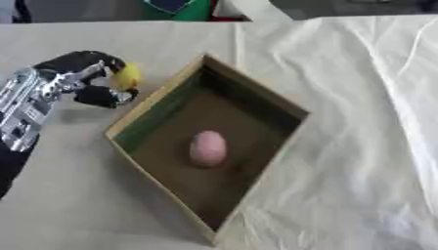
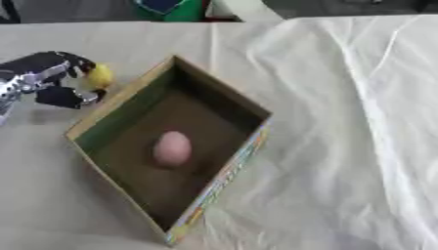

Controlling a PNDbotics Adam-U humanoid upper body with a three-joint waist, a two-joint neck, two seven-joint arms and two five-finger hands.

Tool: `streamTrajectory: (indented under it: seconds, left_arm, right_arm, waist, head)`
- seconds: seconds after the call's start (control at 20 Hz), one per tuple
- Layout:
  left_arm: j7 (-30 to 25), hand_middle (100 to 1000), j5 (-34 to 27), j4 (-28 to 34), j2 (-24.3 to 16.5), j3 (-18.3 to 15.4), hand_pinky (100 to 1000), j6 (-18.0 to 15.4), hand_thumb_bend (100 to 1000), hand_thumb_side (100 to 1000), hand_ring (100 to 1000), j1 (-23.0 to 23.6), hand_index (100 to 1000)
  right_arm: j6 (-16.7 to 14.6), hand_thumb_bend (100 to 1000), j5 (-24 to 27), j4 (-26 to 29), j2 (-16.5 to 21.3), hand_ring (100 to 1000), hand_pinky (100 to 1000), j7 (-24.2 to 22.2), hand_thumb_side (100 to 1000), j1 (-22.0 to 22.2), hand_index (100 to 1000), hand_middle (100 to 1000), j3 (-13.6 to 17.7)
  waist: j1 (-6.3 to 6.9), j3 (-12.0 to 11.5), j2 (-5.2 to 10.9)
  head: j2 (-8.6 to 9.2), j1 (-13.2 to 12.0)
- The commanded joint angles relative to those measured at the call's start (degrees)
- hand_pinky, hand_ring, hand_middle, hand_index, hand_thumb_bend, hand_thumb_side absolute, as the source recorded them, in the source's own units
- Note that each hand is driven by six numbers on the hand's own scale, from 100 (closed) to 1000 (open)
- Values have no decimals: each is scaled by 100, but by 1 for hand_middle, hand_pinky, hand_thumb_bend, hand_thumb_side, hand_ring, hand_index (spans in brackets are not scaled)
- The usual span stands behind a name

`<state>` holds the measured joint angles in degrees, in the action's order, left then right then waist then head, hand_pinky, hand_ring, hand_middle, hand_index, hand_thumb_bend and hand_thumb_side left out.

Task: Pick up objects on the table and place them in the box.

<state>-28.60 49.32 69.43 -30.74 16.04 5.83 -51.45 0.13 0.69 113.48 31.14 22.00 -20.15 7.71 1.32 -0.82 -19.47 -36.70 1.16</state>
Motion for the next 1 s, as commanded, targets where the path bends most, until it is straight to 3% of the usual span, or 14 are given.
streamTrajectory:
  seconds: [0.05, 0.45, 1.0]
  left_arm:
    - [67, 812, 125, 57, -112, -77, 626, 16, 335, 687, 803, -128, 940]
    - [-354, 822, 285, 694, -334, -144, 647, 322, 377, 697, 820, -229, 950]
    - [-58, 828, 689, 178, -146, -217, 649, 615, 399, 698, 829, -290, 954]
  right_arm:
    - [10, 100, 49, 111, 65, 645, 798, -37, 528, -26, 766, 578, 45]
    - [55, 100, 26, 111, 55, 646, 801, -70, 534, 34, 765, 567, 56]
    - [60, 100, 59, 111, 4, 647, 805, -134, 546, 11, 765, 564, 77]
  waist:
    - [-12, -14, 100]
    - [-4, -55, 99]
    - [-20, 19, 2]
  head:
    - [56, 1]
    - [38, 8]
    - [161, -26]
